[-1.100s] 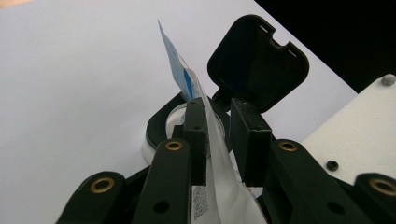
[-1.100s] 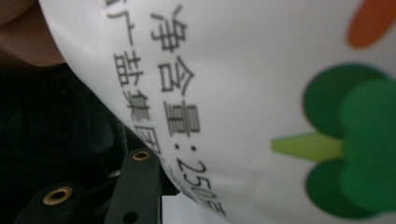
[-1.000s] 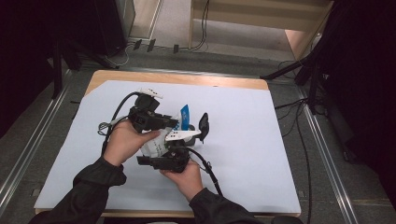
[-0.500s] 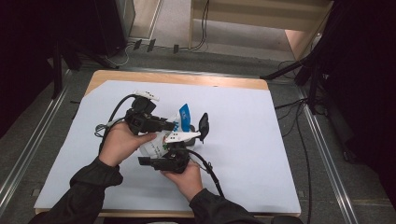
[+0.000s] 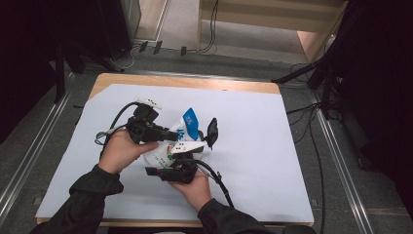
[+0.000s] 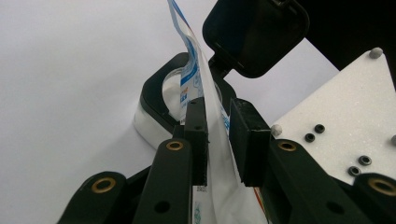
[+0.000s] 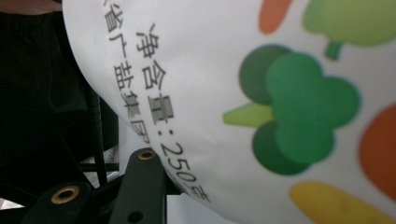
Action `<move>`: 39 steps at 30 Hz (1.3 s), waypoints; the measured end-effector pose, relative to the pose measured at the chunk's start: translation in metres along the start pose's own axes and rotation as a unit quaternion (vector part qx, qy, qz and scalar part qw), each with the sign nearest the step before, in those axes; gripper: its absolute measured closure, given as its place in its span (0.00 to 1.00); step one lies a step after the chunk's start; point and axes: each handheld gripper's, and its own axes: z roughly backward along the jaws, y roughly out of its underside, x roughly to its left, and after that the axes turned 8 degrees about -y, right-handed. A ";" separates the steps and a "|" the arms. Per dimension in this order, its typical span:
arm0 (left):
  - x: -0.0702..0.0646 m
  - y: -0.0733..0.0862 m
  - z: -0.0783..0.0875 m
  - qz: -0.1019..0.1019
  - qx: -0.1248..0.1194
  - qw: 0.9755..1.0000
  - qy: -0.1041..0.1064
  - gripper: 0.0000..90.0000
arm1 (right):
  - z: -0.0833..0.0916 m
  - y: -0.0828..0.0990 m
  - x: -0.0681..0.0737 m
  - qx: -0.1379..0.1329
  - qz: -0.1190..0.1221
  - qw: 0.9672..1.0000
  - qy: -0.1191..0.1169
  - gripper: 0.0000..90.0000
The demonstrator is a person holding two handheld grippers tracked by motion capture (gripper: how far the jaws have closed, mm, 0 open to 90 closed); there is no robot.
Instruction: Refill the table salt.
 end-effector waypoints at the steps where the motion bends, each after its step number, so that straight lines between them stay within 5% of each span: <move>1: 0.001 0.000 0.000 -0.002 0.001 1.000 0.000 0.88 | 0.000 0.001 0.000 0.001 0.002 1.000 0.002 0.71; 30: 0.014 0.014 0.004 -0.028 0.014 0.999 0.025 0.95 | 0.001 0.023 -0.005 0.005 -0.005 0.999 0.045 0.68; 39: 0.014 0.019 0.004 -0.052 0.017 0.998 0.044 1.00 | -0.001 0.029 -0.008 0.014 -0.006 0.998 0.059 0.67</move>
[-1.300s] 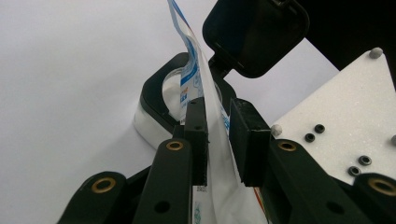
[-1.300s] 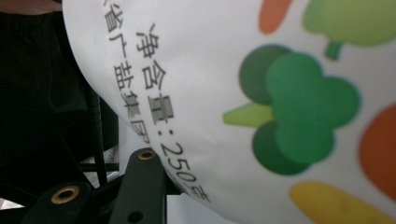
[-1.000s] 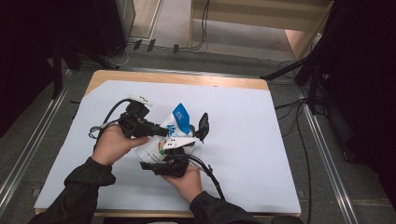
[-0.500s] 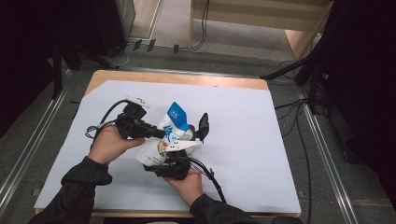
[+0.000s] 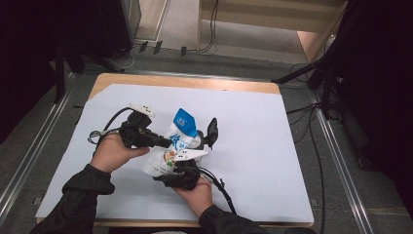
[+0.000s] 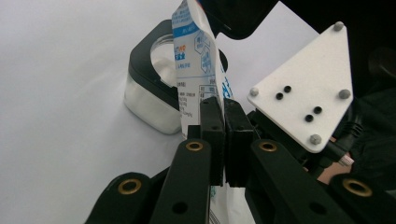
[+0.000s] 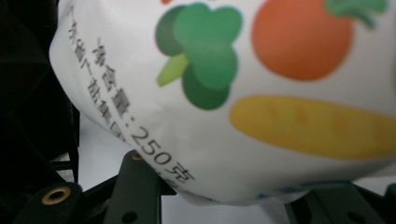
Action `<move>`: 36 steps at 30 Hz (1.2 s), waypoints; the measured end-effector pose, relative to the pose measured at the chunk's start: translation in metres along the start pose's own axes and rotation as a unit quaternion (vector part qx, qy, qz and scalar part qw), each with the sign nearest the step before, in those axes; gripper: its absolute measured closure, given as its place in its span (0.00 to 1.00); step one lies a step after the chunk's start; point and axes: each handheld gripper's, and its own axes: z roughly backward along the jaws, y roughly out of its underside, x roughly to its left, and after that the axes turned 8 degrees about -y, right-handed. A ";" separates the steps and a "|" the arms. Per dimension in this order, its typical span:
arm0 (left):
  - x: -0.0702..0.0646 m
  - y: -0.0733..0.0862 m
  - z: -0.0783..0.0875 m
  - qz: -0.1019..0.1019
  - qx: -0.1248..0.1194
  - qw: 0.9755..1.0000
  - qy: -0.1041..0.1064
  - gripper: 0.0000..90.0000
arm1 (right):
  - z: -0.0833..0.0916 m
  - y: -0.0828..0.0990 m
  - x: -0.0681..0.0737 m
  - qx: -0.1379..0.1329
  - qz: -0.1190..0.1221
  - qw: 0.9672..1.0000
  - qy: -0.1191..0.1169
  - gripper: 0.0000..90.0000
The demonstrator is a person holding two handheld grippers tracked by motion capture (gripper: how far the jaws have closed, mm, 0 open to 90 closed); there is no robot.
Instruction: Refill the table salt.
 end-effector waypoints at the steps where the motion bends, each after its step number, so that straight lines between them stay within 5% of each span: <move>1: 0.000 0.000 0.000 0.003 -0.001 1.000 0.000 1.00 | 0.000 0.000 0.000 0.001 0.001 1.000 0.000 0.67; 17: -0.002 0.004 0.007 -0.010 -0.007 1.000 0.026 1.00 | 0.006 0.002 0.000 -0.009 -0.007 1.000 0.008 0.67; 36: -0.009 0.001 0.013 -0.020 -0.011 0.999 0.027 0.99 | 0.012 -0.001 0.005 -0.018 -0.017 1.000 0.006 0.67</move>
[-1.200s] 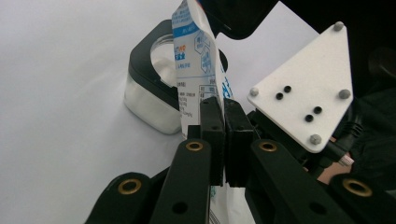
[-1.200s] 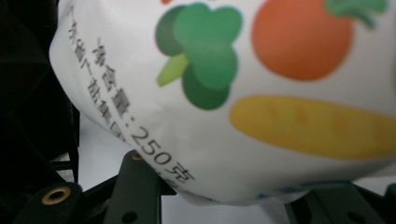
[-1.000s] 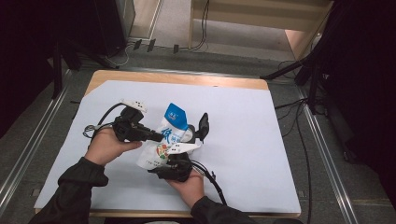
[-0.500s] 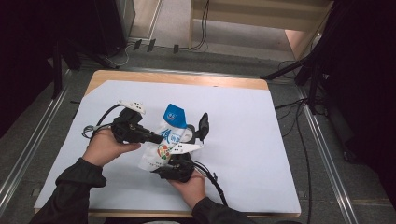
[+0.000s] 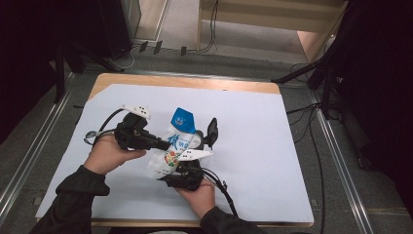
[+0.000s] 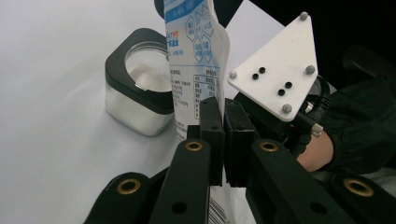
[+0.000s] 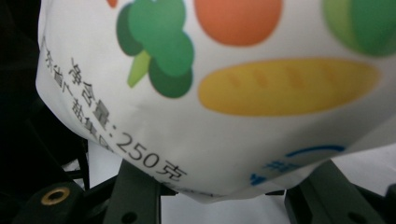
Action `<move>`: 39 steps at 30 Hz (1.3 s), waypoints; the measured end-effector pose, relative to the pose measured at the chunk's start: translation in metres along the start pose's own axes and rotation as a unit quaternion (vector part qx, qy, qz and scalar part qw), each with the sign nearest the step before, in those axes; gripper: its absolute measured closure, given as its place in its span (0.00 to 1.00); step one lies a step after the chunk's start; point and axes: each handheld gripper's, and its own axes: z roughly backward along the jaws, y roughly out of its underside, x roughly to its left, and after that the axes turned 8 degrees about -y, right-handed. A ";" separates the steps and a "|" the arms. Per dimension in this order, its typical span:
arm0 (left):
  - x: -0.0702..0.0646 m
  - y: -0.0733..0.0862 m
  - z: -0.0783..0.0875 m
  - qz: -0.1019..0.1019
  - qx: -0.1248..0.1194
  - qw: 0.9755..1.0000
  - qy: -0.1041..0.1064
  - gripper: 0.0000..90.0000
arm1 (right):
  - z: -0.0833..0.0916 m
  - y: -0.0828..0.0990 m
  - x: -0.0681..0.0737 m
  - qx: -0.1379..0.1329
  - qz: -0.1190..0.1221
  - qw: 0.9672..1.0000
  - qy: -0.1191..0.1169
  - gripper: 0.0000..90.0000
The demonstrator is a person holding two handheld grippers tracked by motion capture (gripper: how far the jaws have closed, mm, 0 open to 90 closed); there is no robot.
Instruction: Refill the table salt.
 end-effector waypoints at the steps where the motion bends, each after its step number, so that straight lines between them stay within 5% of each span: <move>1: 0.000 0.000 0.000 0.000 0.002 1.000 0.000 0.99 | 0.000 0.000 0.000 0.003 -0.001 1.000 0.002 0.67; 39: -0.004 -0.003 0.021 -0.016 -0.035 0.999 0.023 1.00 | 0.014 -0.013 -0.001 -0.027 0.004 0.999 0.022 0.68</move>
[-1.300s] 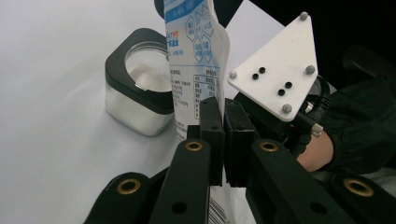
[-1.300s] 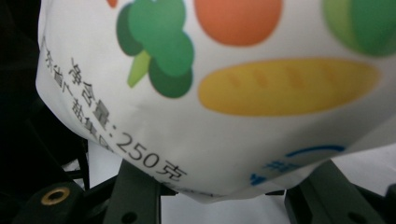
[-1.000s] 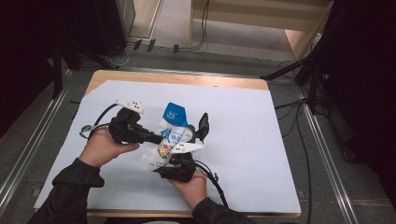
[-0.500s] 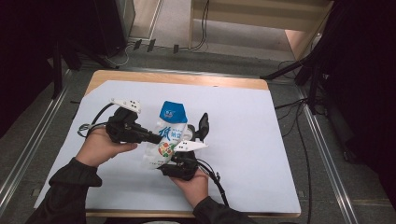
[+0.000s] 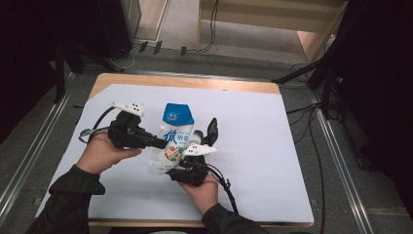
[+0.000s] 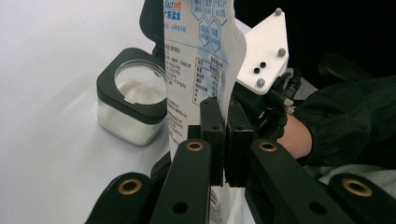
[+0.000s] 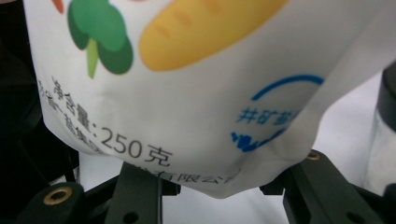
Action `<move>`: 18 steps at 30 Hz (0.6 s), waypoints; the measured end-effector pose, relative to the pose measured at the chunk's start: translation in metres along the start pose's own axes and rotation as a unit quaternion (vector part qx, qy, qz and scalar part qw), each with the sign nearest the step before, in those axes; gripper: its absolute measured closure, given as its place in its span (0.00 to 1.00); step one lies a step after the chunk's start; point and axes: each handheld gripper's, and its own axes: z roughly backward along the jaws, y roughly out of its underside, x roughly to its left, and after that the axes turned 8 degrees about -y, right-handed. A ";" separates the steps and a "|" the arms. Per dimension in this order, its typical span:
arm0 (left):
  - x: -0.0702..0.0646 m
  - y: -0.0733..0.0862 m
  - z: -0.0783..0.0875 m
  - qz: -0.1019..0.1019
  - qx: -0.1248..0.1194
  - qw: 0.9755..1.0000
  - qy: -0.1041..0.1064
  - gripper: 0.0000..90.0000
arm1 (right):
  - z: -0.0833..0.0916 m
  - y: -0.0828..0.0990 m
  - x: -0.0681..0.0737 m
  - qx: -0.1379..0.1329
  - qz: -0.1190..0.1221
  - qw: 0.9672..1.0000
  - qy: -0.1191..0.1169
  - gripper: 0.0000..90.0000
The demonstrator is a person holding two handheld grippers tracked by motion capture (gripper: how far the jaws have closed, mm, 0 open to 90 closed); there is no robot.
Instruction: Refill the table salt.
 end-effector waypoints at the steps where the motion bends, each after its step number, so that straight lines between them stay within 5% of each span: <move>1: 0.000 0.000 0.001 0.000 -0.003 1.000 0.004 1.00 | 0.000 -0.001 0.000 -0.002 0.001 1.000 -0.001 0.68; 18: -0.001 0.002 0.018 -0.009 -0.016 1.000 -0.022 1.00 | 0.012 -0.013 -0.005 -0.023 0.004 1.000 0.017 0.72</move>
